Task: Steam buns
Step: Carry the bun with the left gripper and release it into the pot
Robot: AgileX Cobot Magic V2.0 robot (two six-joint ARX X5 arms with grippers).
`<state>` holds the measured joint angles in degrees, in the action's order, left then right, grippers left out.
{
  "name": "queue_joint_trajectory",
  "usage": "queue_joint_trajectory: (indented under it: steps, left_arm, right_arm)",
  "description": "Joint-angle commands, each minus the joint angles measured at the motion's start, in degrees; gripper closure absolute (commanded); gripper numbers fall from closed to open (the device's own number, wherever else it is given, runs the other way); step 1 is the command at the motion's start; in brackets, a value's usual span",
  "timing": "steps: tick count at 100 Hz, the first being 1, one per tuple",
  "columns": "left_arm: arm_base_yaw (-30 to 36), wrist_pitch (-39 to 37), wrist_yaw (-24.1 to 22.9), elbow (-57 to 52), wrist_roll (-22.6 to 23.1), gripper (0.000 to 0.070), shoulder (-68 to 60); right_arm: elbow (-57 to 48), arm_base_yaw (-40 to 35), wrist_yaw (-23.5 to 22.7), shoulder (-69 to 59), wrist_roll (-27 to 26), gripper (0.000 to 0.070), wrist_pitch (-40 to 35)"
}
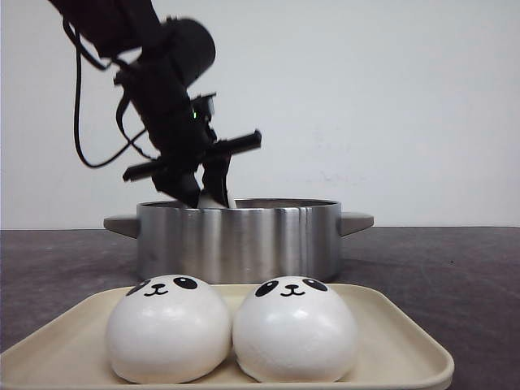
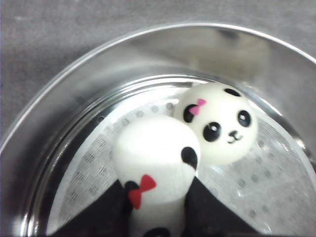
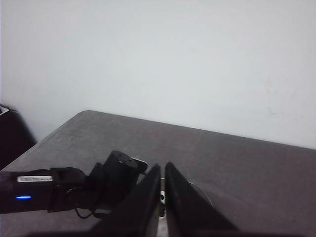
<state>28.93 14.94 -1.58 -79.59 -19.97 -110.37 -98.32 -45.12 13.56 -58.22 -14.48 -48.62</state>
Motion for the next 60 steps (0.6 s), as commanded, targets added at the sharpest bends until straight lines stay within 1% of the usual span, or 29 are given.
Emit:
queue_joint_trajectory:
  steps: [1, 4, 7, 9, 14, 26, 34, 49, 56, 60]
  left_arm:
    - [0.33, -0.83, 0.02, -0.85, -0.68, 0.0368, -1.44]
    - [0.33, -0.83, 0.0, -0.85, -0.66, 0.0288, -1.55]
    - [0.33, -0.83, 0.0, -0.85, -0.66, 0.0234, -1.55]
    - [0.33, -0.85, 0.0, -0.85, -0.66, 0.0211, -1.55]
    - [0.33, -0.98, 0.0, -0.85, -0.63, 0.0184, -1.55]
    - [0.26, -1.01, 0.0, -0.87, -0.66, 0.0183, -1.55]
    - [0.26, 0.31, 0.02, -1.38, -0.7, 0.0183, -1.44]
    - [0.28, 6.97, 0.02, -4.35, -0.68, 0.0184, 0.48]
    - [0.42, 7.67, 0.0, -4.42, -0.68, 0.0184, 3.43]
    - [0.46, 7.96, 0.0, -4.42, -0.68, 0.0184, 5.7]
  right_arm:
    - [-1.11, -0.61, -0.02, -0.55, -1.09, 0.0694, 0.59]
    - [-1.11, -0.61, -0.02, -0.55, -1.22, 0.0694, 0.55]
    - [-1.11, -0.61, -0.02, -0.55, -1.22, 0.0694, 0.52]
    - [-1.11, -0.61, -0.02, -0.55, -1.2, 0.0694, 0.5]
    - [-1.11, -0.61, -0.02, -0.55, -1.2, 0.0694, 0.46]
    - [-1.09, -0.61, -0.02, -0.94, -1.2, 0.0694, -0.48]
    - [-1.03, -0.61, -0.02, -1.73, -1.2, 0.0694, -3.08]
    - [-0.96, -0.48, 0.0, -5.05, -1.73, 0.0694, -11.47]
    - [-0.66, -0.5, -0.28, -7.17, -2.34, 0.0694, -14.71]
    - [-0.28, -0.5, -1.29, -8.41, -3.1, 0.0694, -15.76]
